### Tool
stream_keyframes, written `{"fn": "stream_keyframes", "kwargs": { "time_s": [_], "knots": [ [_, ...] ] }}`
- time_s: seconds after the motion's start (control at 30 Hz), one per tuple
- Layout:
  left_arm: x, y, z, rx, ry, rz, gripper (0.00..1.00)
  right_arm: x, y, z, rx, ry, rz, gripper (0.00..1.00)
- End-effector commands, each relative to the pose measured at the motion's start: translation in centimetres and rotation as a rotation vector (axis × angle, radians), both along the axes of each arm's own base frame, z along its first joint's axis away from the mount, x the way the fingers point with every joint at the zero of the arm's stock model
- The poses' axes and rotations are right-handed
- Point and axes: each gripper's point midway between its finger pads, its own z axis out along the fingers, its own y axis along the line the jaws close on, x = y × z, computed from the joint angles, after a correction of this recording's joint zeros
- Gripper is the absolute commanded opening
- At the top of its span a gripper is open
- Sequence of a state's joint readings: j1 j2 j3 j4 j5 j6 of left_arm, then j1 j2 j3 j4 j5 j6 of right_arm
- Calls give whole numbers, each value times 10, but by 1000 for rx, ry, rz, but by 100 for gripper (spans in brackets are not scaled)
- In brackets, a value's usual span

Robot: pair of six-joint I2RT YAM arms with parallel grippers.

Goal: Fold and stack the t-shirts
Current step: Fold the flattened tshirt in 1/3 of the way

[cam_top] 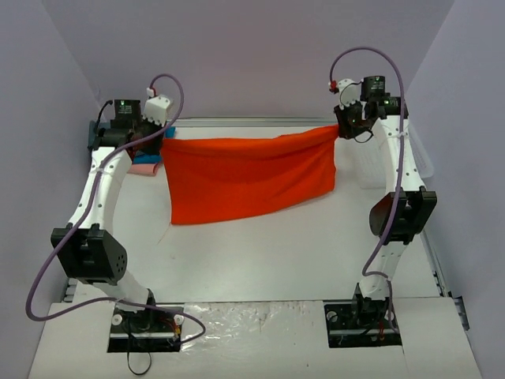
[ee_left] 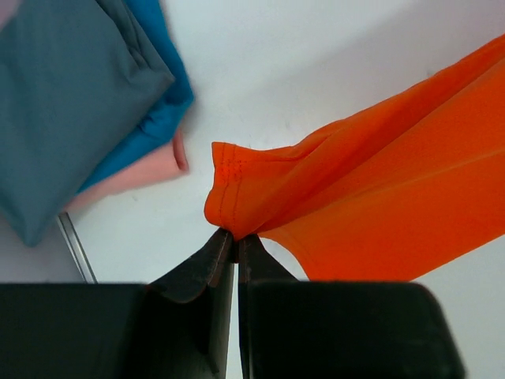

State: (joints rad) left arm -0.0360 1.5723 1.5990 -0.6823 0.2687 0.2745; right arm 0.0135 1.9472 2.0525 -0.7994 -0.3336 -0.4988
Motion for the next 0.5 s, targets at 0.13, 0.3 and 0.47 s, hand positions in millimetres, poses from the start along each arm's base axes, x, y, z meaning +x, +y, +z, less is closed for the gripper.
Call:
{"fn": "stream_keyframes", "kwargs": {
  "time_s": [0.13, 0.3, 0.47],
  "knots": [
    [8, -5, 174, -126, -422, 35, 2, 16, 1, 158, 61, -399, -75, 0],
    [-30, -5, 209, -135, -495, 34, 2, -31, 1, 224, 71, -546, -64, 0],
    [-58, -4, 145, -94, -375, 8, 2, -74, 1, 150, 34, -367, -21, 0]
  ]
}}
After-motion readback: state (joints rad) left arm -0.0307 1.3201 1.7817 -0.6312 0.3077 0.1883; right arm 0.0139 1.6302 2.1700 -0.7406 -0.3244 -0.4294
